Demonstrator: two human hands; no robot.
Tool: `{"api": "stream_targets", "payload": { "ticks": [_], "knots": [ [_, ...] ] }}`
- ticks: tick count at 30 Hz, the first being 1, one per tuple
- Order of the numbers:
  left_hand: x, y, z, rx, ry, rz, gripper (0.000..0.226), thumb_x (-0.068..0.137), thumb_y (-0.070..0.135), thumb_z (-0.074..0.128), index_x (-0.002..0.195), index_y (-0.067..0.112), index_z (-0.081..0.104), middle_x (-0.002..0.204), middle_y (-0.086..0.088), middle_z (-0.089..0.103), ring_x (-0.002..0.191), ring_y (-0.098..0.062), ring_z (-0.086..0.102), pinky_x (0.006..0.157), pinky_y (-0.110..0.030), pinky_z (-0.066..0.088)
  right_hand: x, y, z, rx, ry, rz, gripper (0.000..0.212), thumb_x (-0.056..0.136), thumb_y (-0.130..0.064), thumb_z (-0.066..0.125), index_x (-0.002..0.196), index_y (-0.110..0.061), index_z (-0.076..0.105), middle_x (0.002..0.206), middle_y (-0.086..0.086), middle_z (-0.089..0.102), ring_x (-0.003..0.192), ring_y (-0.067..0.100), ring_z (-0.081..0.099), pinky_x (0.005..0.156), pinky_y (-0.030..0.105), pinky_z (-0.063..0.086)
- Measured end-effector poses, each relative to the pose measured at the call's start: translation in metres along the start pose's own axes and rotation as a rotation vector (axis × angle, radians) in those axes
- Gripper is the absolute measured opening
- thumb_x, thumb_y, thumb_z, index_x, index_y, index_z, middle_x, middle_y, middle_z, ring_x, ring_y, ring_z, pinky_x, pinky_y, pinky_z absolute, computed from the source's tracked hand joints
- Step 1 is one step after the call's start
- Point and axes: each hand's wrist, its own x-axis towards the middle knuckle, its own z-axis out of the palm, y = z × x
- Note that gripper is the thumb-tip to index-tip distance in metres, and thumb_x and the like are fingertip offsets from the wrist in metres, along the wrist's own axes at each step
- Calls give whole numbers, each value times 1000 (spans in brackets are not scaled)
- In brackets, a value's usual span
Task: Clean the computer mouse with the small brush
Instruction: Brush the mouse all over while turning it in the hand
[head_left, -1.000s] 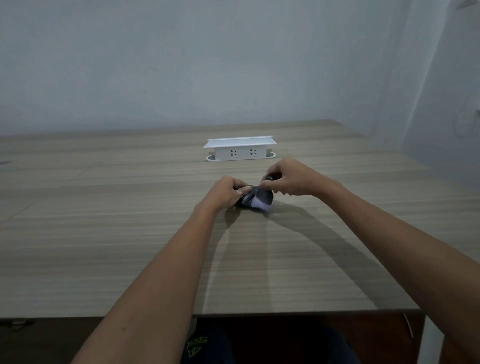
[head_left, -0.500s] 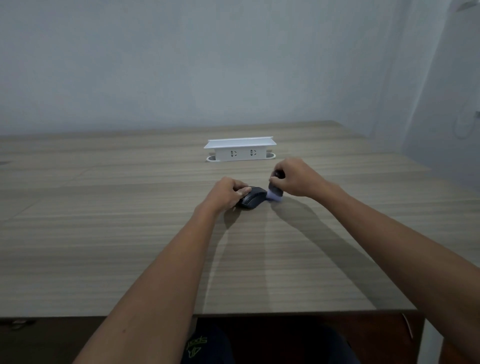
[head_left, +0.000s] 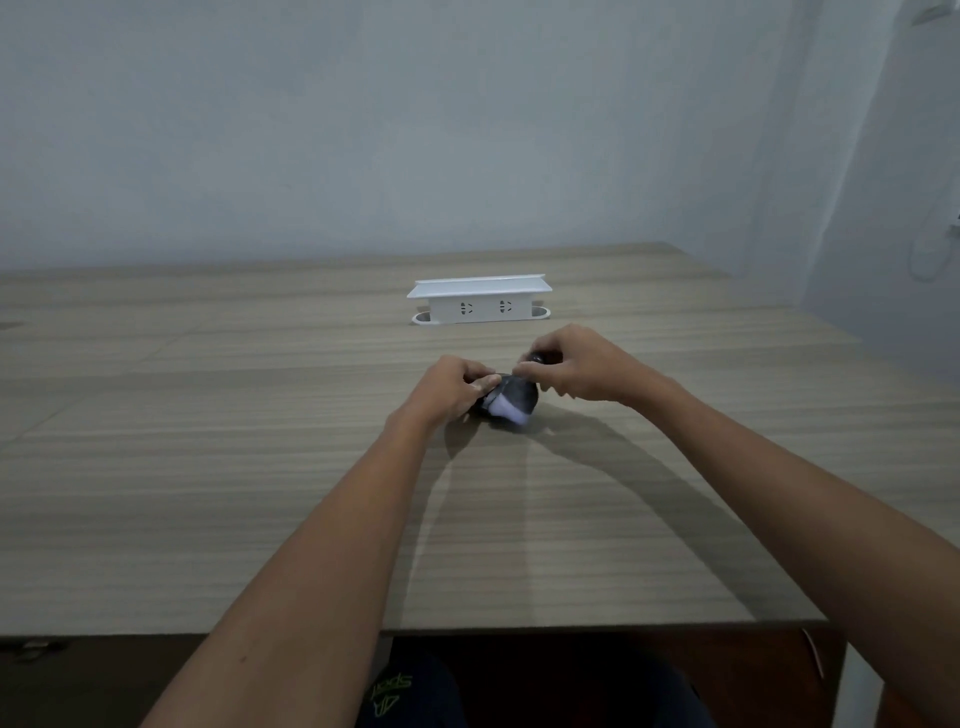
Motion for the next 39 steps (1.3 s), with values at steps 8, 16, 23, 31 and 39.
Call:
{"api": "stream_targets", "payload": {
  "ticks": [8,16,23,31,39],
  "knots": [
    [-2,2,1,-9,10,1,24,95,24,61,114,16,75,106,-8,76,97,-26,70,93,-40,54,3,3,-2,-70,49,-8,20,88,-23,65,79,-7,74,66,2,67,54,6,53,54,23,40],
    [-4,1,3,-22,18,4,27,96,27,60,118,18,73,107,-3,76,102,-29,70,94,-39,53,10,20,0,-179,198,76,24,88,-17,61,78,2,72,74,11,70,70,26,62,63,36,47],
    [-3,0,4,-42,16,16,25,97,25,59,116,17,74,110,-5,75,106,-30,68,91,-39,52,11,17,-6,-168,136,101,22,86,-15,61,75,-2,75,69,8,71,60,20,58,51,25,42],
    [-8,-1,-4,50,-124,69,28,89,48,63,101,24,72,81,4,72,68,-14,63,65,-28,48,25,4,-15,29,216,92,24,86,-29,65,78,-6,72,64,5,62,56,12,50,52,25,38],
    [-8,0,-5,16,-115,30,36,76,41,80,104,21,75,90,6,76,81,-13,69,70,-24,52,37,10,-13,-66,153,110,26,86,-23,67,65,-8,65,55,-2,53,53,13,46,50,23,33]
  ]
}}
